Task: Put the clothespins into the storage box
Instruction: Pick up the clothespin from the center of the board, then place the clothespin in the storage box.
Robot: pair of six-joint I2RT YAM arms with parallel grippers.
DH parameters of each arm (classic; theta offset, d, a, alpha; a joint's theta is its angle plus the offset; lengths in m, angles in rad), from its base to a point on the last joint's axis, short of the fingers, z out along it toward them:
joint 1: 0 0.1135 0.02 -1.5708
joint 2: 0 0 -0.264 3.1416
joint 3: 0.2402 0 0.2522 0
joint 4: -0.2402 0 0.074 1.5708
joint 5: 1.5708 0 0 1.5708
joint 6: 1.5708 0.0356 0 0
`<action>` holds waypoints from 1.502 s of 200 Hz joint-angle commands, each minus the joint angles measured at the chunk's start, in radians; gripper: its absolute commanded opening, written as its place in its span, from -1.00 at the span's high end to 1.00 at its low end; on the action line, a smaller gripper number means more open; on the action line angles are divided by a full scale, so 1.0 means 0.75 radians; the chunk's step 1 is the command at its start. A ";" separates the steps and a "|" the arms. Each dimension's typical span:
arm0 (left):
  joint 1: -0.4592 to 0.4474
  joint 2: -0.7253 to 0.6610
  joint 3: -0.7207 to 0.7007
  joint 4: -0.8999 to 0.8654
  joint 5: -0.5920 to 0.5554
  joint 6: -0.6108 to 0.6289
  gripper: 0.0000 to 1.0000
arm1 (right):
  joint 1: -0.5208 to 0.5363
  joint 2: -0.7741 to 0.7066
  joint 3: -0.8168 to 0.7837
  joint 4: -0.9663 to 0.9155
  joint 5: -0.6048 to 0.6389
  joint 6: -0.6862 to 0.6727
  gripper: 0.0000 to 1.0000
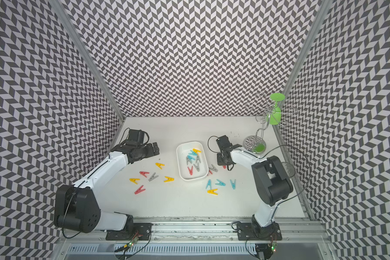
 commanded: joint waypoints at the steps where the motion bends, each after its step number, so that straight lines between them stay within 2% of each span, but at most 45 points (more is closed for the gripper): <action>1: 0.009 -0.005 0.003 0.028 0.008 0.010 -1.00 | 0.036 -0.071 0.099 -0.036 0.021 -0.011 0.83; 53: 0.007 0.030 0.027 0.022 0.016 0.008 -1.00 | 0.293 -0.027 0.363 -0.076 -0.057 0.052 0.84; 99: 0.007 0.045 0.047 0.014 0.024 0.011 -1.00 | 0.448 0.126 0.483 -0.007 -0.209 0.108 0.85; 151: 0.007 0.055 0.083 -0.009 0.024 0.020 -0.99 | 0.474 0.257 0.459 0.154 -0.350 0.194 0.84; 206: 0.007 0.048 0.079 -0.019 0.015 0.020 -0.98 | 0.480 0.368 0.441 0.214 -0.414 0.223 0.85; 268: 0.007 0.045 0.073 -0.019 0.014 0.020 -0.98 | 0.485 0.458 0.475 0.195 -0.373 0.211 0.84; 300: 0.007 0.037 0.063 -0.016 0.010 0.020 -0.98 | 0.485 0.488 0.522 0.126 -0.266 0.191 0.81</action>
